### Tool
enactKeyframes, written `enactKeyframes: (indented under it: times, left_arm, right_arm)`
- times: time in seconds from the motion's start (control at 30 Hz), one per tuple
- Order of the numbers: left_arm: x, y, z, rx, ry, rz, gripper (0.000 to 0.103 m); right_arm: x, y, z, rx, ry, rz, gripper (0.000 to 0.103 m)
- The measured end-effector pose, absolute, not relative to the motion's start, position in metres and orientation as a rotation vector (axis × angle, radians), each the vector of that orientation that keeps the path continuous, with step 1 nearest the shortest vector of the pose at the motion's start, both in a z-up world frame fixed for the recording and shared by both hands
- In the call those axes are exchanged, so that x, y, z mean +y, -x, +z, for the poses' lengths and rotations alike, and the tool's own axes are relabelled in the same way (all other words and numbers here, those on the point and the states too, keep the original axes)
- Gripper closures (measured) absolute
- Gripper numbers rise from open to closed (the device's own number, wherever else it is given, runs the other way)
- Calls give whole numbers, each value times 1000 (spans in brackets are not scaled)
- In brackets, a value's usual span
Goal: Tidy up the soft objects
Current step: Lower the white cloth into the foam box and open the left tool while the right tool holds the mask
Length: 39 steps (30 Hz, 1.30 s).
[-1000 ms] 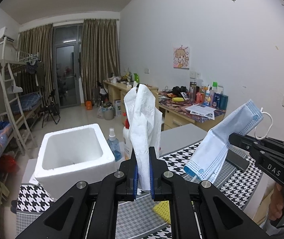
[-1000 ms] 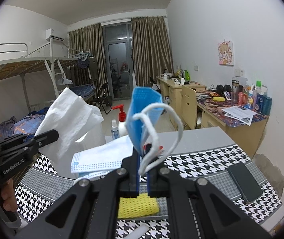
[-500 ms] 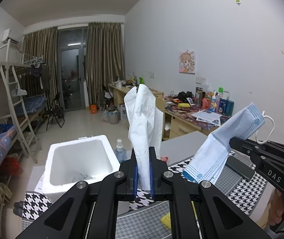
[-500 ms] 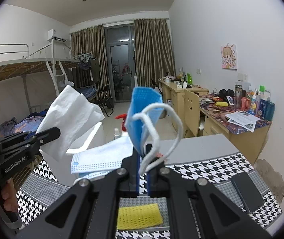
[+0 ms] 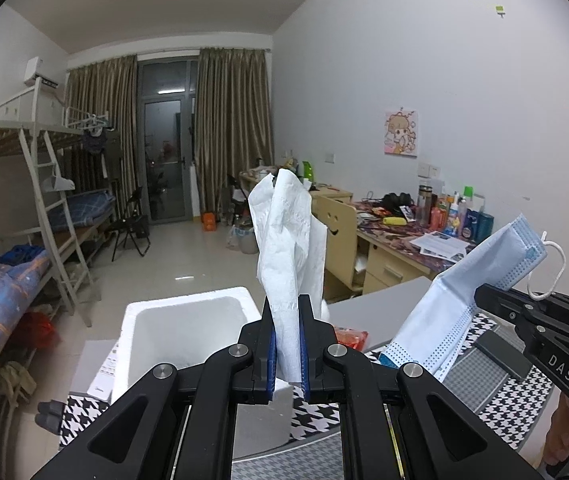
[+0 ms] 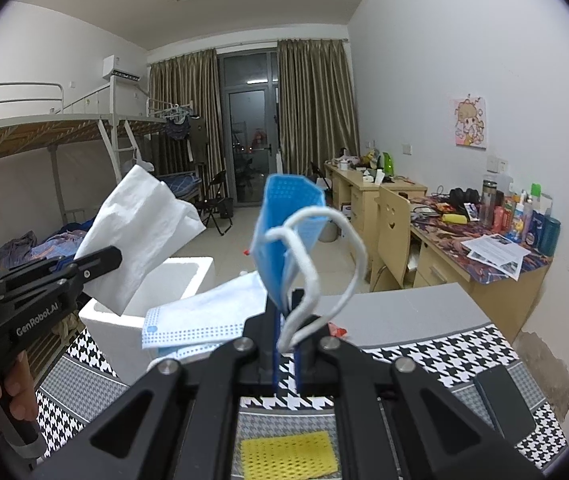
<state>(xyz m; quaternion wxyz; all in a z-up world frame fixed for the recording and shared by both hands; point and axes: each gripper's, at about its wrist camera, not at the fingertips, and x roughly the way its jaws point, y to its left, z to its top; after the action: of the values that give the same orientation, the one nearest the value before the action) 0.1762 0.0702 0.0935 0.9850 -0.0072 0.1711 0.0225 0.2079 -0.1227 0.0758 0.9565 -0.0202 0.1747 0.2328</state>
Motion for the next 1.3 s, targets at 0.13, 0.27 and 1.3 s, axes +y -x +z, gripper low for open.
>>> enactKeyframes:
  times: [0.13, 0.27, 1.3]
  left_arm:
    - [75, -181, 96, 339, 13, 62, 94]
    - [83, -186, 98, 338, 20, 88, 94]
    - [135, -210, 84, 381, 61, 234, 94]
  right_arm:
    - [-116, -213, 77, 358, 46, 480, 96]
    - [-109, -217, 79, 359, 58, 492, 96]
    - [-51, -242, 90, 384, 96, 643, 96]
